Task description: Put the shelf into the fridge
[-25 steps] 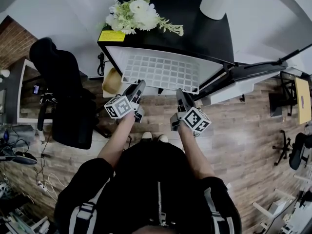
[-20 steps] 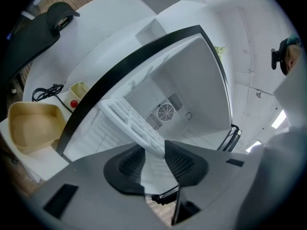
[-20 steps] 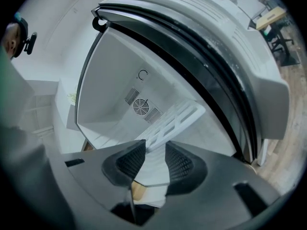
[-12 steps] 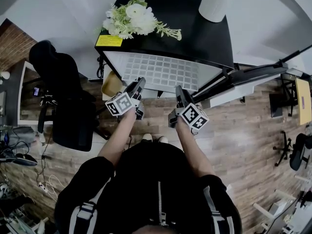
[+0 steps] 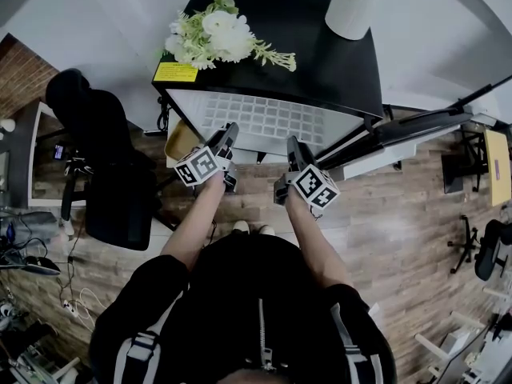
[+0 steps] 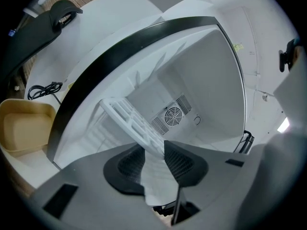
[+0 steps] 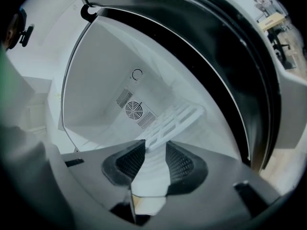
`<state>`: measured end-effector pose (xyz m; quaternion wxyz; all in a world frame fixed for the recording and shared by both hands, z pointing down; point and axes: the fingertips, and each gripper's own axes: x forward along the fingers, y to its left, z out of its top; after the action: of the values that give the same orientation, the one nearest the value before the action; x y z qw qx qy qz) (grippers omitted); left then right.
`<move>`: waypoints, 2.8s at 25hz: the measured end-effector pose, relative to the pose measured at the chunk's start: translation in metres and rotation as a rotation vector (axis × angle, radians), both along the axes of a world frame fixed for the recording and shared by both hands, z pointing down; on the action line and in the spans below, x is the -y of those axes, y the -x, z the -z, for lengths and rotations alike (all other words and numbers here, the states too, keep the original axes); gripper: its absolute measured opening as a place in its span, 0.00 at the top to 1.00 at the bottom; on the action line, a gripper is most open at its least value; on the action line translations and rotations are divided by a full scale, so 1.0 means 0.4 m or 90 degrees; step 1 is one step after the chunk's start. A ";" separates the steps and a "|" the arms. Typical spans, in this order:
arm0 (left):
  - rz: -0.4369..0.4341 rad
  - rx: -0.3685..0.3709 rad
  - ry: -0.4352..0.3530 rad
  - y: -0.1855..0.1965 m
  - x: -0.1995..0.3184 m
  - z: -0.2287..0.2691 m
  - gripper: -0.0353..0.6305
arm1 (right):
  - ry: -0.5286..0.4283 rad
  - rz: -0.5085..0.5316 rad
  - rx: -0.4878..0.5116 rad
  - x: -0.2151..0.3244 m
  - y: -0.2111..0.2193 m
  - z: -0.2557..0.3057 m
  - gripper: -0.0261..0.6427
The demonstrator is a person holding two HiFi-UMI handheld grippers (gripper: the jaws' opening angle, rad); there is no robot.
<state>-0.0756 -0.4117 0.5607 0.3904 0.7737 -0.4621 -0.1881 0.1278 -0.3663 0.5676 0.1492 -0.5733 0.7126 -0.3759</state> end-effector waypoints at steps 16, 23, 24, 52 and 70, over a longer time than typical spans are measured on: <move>0.002 -0.015 0.019 -0.016 0.076 -0.002 0.75 | -0.002 -0.019 -0.002 0.075 -0.010 0.000 0.77; -0.001 -0.011 0.013 -0.017 0.077 -0.001 0.75 | -0.006 -0.013 -0.007 0.076 -0.011 -0.001 0.76; -0.002 -0.010 0.012 -0.017 0.076 -0.001 0.75 | -0.006 -0.010 -0.008 0.075 -0.011 -0.001 0.76; -0.082 0.344 -0.165 -0.005 -0.191 0.143 0.88 | -0.145 0.135 -0.290 -0.138 -0.011 0.140 0.95; -0.073 0.385 -0.221 0.011 -0.276 0.231 0.89 | -0.185 0.124 -0.327 -0.219 -0.017 0.192 0.95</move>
<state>-0.0801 -0.3012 0.4685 0.1086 0.8740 -0.4737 -0.0037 0.1346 -0.2787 0.4908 0.0075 -0.5512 0.8248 -0.1254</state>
